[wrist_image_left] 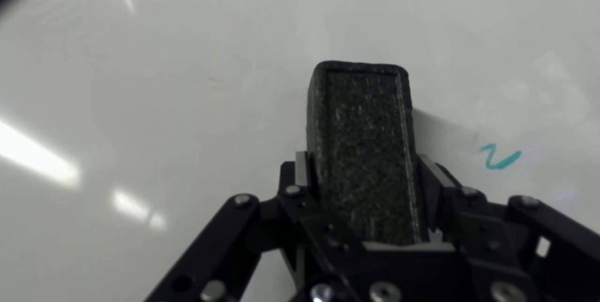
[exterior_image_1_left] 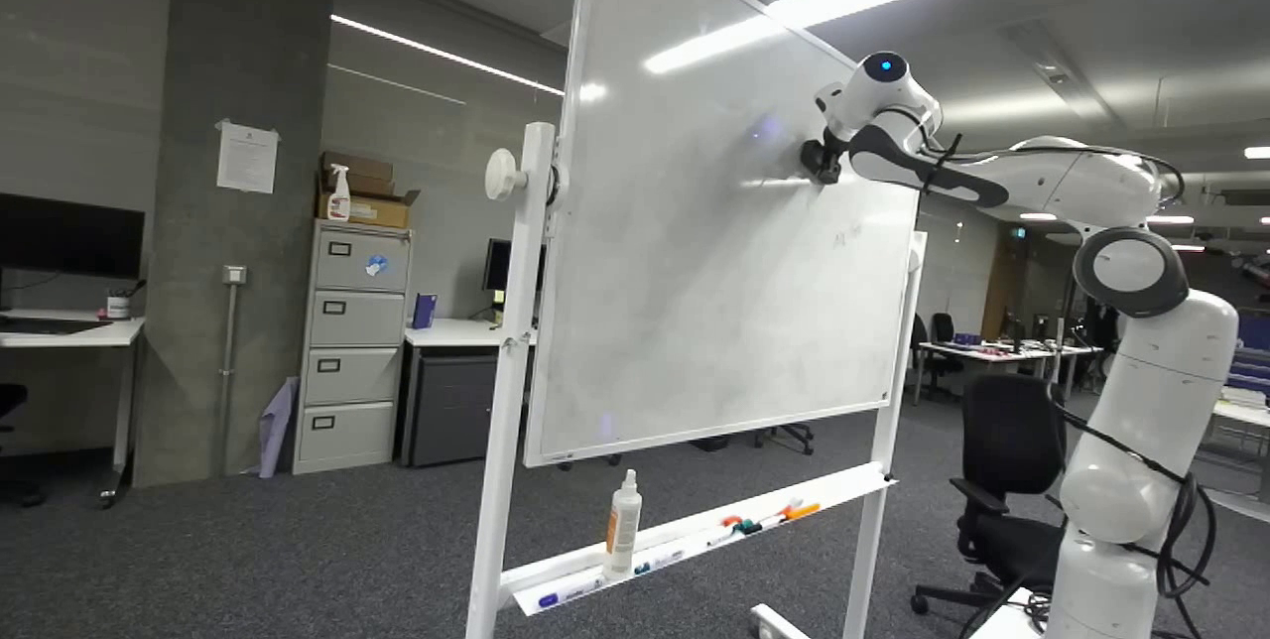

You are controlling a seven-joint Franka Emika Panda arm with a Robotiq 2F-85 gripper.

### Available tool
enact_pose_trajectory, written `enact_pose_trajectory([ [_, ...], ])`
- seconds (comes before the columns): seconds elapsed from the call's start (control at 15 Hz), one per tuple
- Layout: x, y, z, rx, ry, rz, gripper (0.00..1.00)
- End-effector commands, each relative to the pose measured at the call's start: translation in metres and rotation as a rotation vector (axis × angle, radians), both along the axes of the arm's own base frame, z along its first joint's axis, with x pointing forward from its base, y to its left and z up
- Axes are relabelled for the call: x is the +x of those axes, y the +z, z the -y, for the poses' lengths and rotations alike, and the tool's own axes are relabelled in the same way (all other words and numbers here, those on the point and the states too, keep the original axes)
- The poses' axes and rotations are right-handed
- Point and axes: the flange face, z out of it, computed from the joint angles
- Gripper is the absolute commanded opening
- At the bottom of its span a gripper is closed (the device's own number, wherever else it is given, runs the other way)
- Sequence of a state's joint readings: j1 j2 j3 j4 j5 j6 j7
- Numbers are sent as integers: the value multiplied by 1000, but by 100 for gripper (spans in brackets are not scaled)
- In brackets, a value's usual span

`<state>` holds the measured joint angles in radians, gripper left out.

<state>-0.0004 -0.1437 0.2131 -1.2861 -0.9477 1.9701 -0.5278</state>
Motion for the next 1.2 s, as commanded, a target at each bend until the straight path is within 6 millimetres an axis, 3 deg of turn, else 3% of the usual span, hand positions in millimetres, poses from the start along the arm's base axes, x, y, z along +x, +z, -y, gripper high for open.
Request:
enact_pose_trajectory([
  [0.0, -10, 9, -27, 75, 159, 41, 34],
  [0.4, -38, 15, -73, 274, 418, 27, 34],
  [0.6, -45, 12, -80, 283, 522, -37, 34],
  [0.8, -54, 14, -67, 264, 606, -87, 34],
  [1.13, -83, 32, -11, 246, 715, 7, 34],
])
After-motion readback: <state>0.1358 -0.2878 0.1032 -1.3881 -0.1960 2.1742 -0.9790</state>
